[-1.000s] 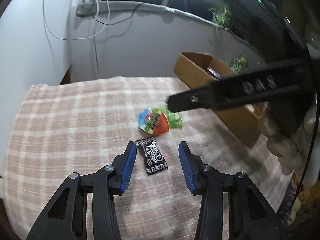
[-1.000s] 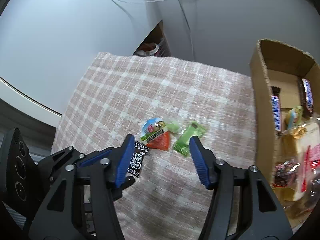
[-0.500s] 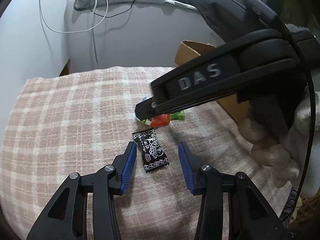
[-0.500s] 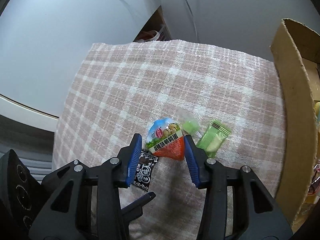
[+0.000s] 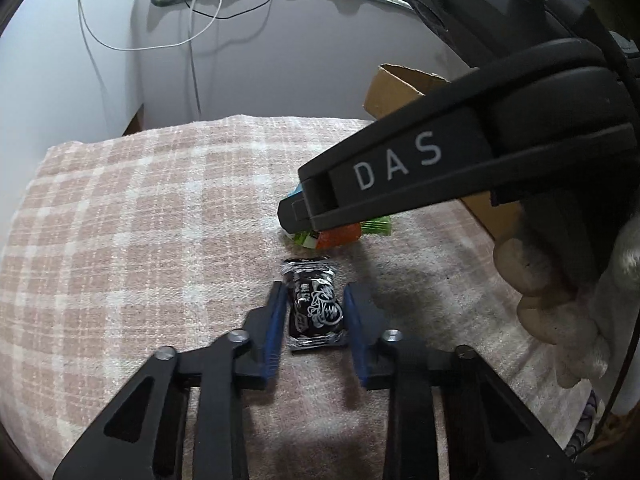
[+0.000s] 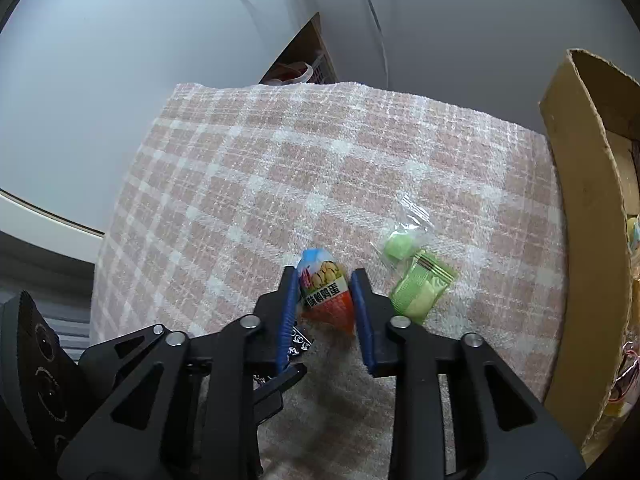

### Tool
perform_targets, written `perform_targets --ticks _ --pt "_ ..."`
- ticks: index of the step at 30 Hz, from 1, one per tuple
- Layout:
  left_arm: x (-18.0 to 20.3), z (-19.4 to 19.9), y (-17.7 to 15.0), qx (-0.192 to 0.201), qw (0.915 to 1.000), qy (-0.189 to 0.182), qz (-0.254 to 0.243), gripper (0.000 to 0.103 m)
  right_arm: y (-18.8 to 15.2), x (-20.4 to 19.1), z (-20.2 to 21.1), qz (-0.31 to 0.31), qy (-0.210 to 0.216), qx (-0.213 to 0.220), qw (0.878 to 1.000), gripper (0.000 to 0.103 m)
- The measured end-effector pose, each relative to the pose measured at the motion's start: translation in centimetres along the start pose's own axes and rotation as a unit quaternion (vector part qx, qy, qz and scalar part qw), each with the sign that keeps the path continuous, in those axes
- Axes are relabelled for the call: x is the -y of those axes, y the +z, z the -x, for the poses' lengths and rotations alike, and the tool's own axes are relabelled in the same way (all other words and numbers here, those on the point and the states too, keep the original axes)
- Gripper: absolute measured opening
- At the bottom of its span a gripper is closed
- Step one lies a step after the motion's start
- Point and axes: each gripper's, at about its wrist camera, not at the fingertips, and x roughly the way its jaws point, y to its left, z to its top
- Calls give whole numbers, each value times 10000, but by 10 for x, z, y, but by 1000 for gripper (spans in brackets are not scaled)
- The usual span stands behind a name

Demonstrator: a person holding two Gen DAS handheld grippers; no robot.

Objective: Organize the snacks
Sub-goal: 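Close the left tool on the black candy while the right tool grasps the orange-green pouch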

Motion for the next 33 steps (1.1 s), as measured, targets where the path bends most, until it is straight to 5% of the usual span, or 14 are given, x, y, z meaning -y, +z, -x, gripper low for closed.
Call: perform_targets --ticks 21,33 --pt "-12 32 -14 328 9994 109 19 24 -34 15 58 8 335 449 9984 25" --pt "0 49 -10 563 9984 46 -95 24 -81 27 115 187 139 1048 9942 25"
